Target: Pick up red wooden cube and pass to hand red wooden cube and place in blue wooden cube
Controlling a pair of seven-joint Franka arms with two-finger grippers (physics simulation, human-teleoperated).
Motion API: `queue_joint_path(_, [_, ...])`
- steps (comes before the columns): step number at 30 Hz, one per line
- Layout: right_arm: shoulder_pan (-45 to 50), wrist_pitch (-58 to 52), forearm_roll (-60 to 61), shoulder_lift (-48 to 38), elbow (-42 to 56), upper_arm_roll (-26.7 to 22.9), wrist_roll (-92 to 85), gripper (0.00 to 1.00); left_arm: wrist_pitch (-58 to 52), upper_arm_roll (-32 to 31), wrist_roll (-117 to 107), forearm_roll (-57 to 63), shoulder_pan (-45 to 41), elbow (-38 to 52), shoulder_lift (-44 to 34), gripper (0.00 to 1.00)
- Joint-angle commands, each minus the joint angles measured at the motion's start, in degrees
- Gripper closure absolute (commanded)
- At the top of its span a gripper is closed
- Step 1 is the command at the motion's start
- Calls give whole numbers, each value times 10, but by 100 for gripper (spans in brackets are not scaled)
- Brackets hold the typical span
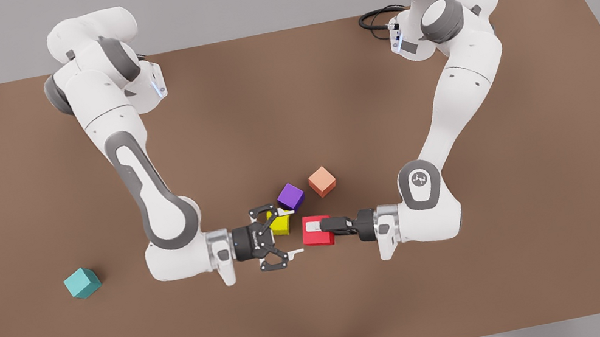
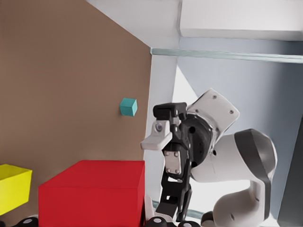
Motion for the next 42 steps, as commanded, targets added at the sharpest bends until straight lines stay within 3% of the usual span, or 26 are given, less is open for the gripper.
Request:
queue_joint_path(1, [3, 11, 1, 0, 1, 1, -124, 0, -4, -1, -63, -16, 0, 0, -1, 37])
queue_joint_path(38, [49, 69, 12, 34, 27, 1, -120, 1, -5, -4, -68, -18, 2, 0, -4, 36])
queue_joint_path(41, [49, 69, 12, 34, 28, 1, -121, 58, -4, -3, -67, -17, 1, 0, -4, 36])
queue_joint_path(42, [49, 69, 12, 34, 29, 1, -121, 63, -4, -3, -67, -17, 2, 0, -3, 36])
